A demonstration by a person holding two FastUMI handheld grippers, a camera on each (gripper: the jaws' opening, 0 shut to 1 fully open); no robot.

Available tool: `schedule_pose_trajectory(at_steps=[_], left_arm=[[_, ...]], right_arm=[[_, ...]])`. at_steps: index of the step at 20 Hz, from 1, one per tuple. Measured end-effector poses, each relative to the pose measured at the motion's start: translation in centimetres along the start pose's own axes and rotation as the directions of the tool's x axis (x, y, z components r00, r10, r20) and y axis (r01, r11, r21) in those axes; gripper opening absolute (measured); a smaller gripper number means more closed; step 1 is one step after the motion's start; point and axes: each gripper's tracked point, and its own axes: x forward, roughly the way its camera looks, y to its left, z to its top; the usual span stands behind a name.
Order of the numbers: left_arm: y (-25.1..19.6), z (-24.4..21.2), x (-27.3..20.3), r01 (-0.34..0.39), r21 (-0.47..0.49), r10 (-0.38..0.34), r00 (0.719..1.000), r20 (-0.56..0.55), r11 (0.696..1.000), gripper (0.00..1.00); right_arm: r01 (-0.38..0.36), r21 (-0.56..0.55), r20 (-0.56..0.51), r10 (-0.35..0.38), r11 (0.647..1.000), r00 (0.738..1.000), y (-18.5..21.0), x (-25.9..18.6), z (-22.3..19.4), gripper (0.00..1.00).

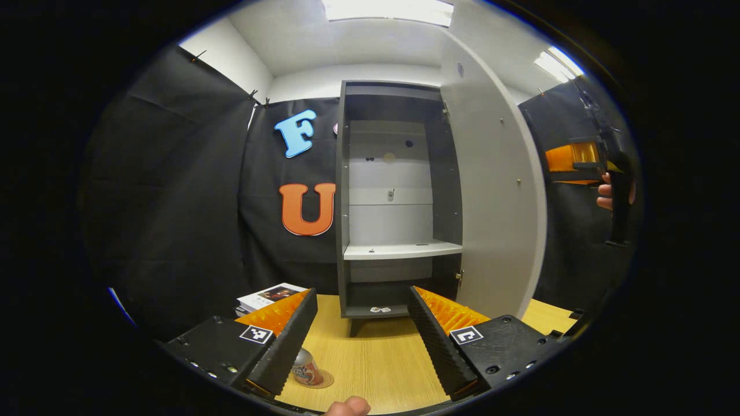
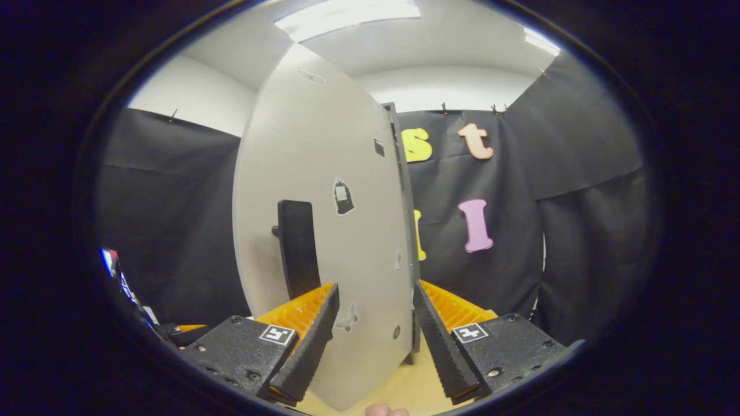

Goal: Open the cabinet door with the right hand, grasp the bottle in the cabinet with the left hand and place it on the coaster, then close the cabinet door with the right hand.

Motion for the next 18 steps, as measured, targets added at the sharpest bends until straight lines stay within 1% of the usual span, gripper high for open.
schedule_pose_trajectory(at_steps=[2,3,4,11,15,18], left_arm=[[1.1,0.1,-0.1,-0.021,0.014,0.021,1.000,0.006,1.000,0.95],[1.7,-0.1,-0.1,-0.030,0.019,0.029,1.000,0.006,0.999,0.95],[2.3,-0.4,0.0,-0.038,0.021,0.038,0.999,0.003,0.999,0.95],[6.5,-1.3,0.4,-0.111,0.032,0.111,0.994,-0.005,0.993,0.95],[8.2,-1.7,0.1,-0.149,0.032,0.150,0.988,-0.025,0.988,0.95],[9.1,-2.2,-0.5,-0.175,0.030,0.176,0.984,-0.035,0.984,0.95]], right_arm=[[-0.043,-0.001,0.003,0.043,0.999,0.999,2.5,1.7,-0.2,0.85],[-0.063,-0.002,0.005,0.063,0.998,0.998,3.8,2.6,-0.4,0.81],[-0.081,-0.001,0.008,0.081,0.997,0.997,5.0,3.7,-0.4,0.85],[-0.198,-0.022,0.025,0.199,0.980,0.980,13.4,12.1,-1.1,0.85],[-0.198,-0.046,0.025,0.200,0.979,0.980,15.2,15.9,-1.5,0.85],[-0.177,-0.051,0.027,0.179,0.983,0.984,14.3,16.7,-1.5,0.86]])
